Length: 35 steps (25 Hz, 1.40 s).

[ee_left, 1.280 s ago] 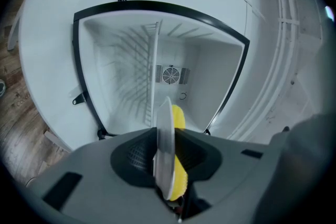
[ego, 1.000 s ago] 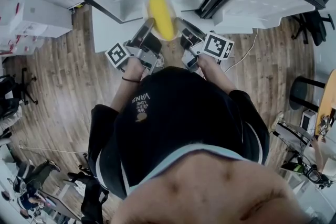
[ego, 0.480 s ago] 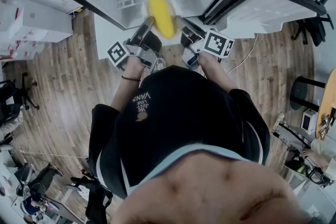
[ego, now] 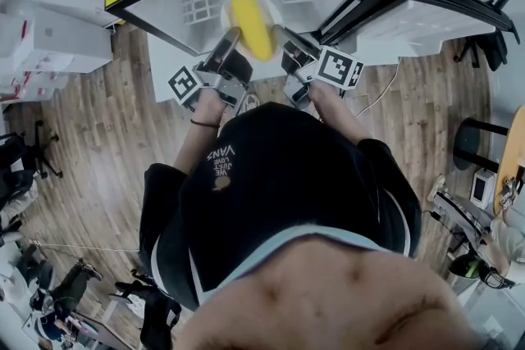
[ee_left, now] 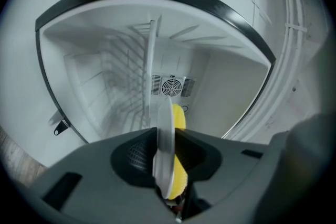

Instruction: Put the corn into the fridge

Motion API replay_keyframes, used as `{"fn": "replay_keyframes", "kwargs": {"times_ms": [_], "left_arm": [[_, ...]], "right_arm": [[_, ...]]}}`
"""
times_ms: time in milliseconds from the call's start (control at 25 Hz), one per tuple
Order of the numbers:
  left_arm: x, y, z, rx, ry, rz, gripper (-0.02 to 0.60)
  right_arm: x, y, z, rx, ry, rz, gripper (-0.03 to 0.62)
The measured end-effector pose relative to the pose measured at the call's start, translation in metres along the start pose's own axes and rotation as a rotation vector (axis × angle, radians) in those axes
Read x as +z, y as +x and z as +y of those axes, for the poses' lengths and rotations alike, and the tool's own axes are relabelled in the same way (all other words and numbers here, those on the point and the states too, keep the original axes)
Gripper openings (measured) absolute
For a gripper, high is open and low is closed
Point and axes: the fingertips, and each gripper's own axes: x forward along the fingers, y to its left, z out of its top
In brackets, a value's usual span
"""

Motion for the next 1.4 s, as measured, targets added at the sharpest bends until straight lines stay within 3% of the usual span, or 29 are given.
{"fn": "replay_keyframes", "kwargs": {"times_ms": [680, 1400], "left_arm": [[0.015, 0.011, 0.013, 0.038, -0.062, -0.02, 0.084], [0.019, 0.019, 0.017, 0.041, -0.183, -0.065, 0.084]], "right_arm": [[0.012, 0.019, -0.013, -0.027, 0.016, 0.001, 0.043], [0.025, 0.031, -0.023, -0.06, 0.034, -0.018, 0.043]]}}
